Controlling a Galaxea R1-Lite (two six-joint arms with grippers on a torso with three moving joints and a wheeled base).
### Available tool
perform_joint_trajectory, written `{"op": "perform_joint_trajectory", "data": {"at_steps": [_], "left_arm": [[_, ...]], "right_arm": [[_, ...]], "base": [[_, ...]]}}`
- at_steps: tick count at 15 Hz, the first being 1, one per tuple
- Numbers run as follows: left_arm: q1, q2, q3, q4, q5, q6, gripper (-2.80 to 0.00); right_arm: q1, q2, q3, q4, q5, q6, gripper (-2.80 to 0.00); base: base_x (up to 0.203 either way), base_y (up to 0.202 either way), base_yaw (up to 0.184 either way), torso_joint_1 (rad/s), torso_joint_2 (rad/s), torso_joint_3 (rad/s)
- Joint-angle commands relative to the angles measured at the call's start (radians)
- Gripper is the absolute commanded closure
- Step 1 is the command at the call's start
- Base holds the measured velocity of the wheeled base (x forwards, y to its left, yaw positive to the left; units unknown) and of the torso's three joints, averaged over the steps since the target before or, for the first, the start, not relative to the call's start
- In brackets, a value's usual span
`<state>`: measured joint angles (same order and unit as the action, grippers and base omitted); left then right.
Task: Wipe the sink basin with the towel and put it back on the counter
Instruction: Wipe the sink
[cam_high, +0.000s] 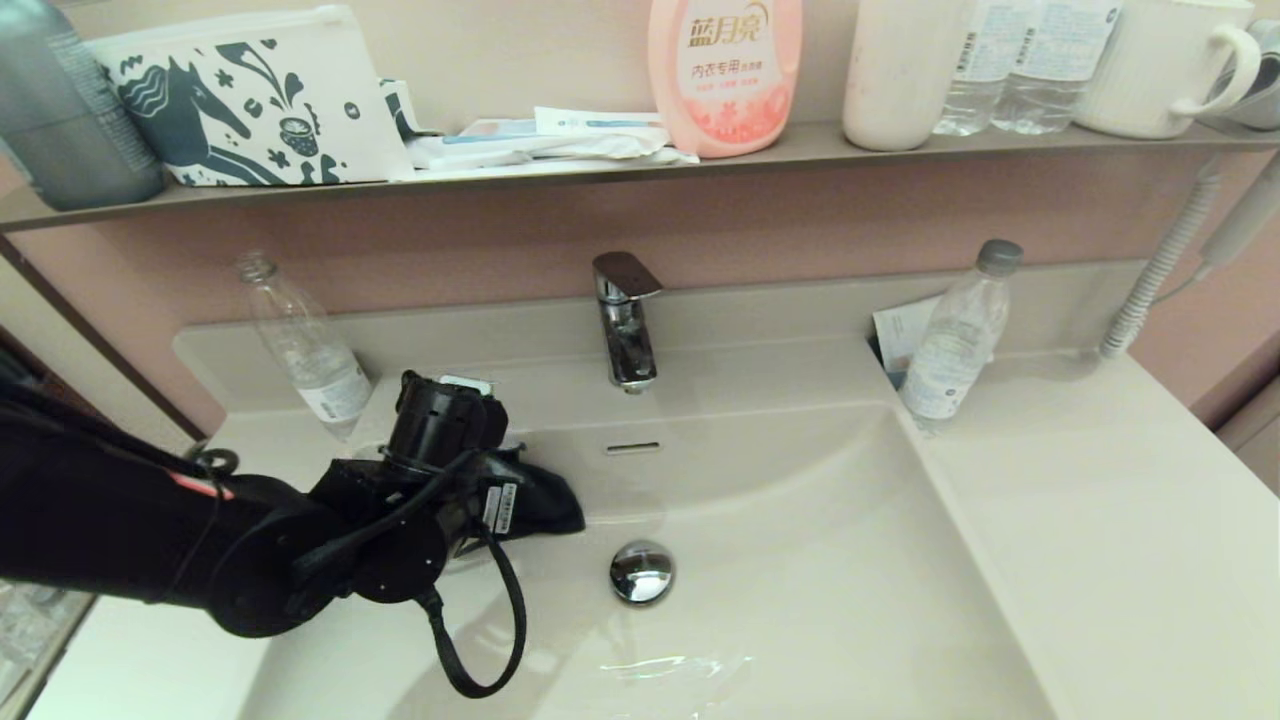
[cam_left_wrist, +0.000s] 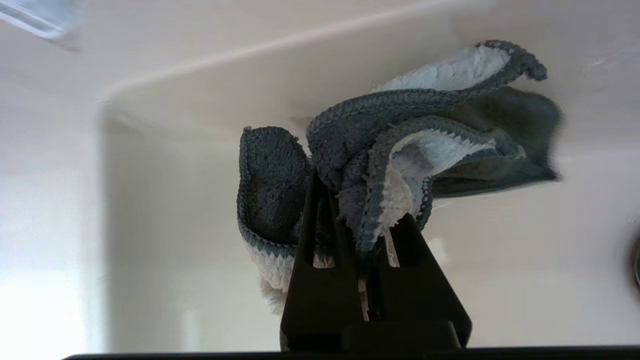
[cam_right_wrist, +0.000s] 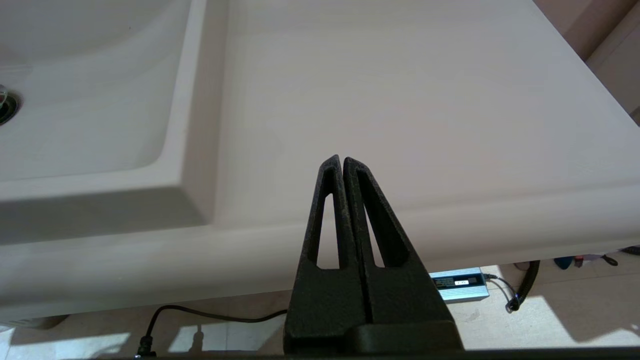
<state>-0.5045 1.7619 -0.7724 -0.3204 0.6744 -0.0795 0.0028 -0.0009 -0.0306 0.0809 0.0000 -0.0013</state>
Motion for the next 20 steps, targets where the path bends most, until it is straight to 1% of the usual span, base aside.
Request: {"op": "perform_joint_trajectory", "data": {"at_steps": [1,4,5,6,8,9,11,12,14,16,17,18,20], "left_arm": [[0.002,-0.091,0.02,0.0,0.006,0.033,0.0],[0.016,-0.196,0.027,0.0,0.012,0.157,0.0],[0.032,-0.202,-0.005,-0.001,0.013,0.179,0.0],[0.049,-0.198,-0.042,-0.001,0.01,0.188,0.0],[0.07,-0.146,-0.076,-0.013,0.0,0.185,0.0],[0.082,-0.109,-0.086,-0.039,-0.017,0.183,0.0],[0.115,-0.029,-0.106,-0.142,-0.074,0.187,0.0],[0.127,0.018,-0.112,-0.192,-0.09,0.188,0.0],[0.143,0.109,-0.114,-0.281,-0.103,0.185,0.0],[0.159,0.209,-0.117,-0.394,-0.108,0.184,0.0],[0.162,0.256,-0.126,-0.451,-0.108,0.185,0.0],[0.159,0.289,-0.139,-0.484,-0.109,0.186,0.0],[0.127,0.312,-0.161,-0.495,-0.11,0.184,0.0]], "right_arm": [[-0.001,0.001,0.0,0.0,0.0,0.0,0.0],[0.0,0.001,0.0,0.0,0.0,0.0,0.0],[0.0,0.001,0.0,0.0,0.0,0.0,0.0],[0.0,0.001,0.0,0.0,0.0,0.0,0.0],[0.0,0.001,0.0,0.0,0.0,0.0,0.0],[0.0,0.001,0.0,0.0,0.0,0.0,0.0],[-0.001,0.001,0.0,0.0,0.0,0.0,0.0],[0.0,0.001,0.0,0.0,0.0,0.0,0.0],[0.0,0.001,0.0,0.0,0.0,0.0,0.0],[0.0,0.001,0.0,0.0,0.0,0.0,0.0],[0.0,0.001,0.0,0.0,0.0,0.0,0.0],[0.0,0.001,0.0,0.0,0.0,0.0,0.0],[0.0,0.001,0.0,0.0,0.0,0.0,0.0]], "base": [[0.0,0.0,0.0,0.0,0.0,0.0],[0.0,0.0,0.0,0.0,0.0,0.0],[0.0,0.0,0.0,0.0,0.0,0.0],[0.0,0.0,0.0,0.0,0.0,0.0],[0.0,0.0,0.0,0.0,0.0,0.0],[0.0,0.0,0.0,0.0,0.0,0.0],[0.0,0.0,0.0,0.0,0.0,0.0],[0.0,0.0,0.0,0.0,0.0,0.0],[0.0,0.0,0.0,0.0,0.0,0.0],[0.0,0.0,0.0,0.0,0.0,0.0],[0.0,0.0,0.0,0.0,0.0,0.0],[0.0,0.0,0.0,0.0,0.0,0.0],[0.0,0.0,0.0,0.0,0.0,0.0]]}}
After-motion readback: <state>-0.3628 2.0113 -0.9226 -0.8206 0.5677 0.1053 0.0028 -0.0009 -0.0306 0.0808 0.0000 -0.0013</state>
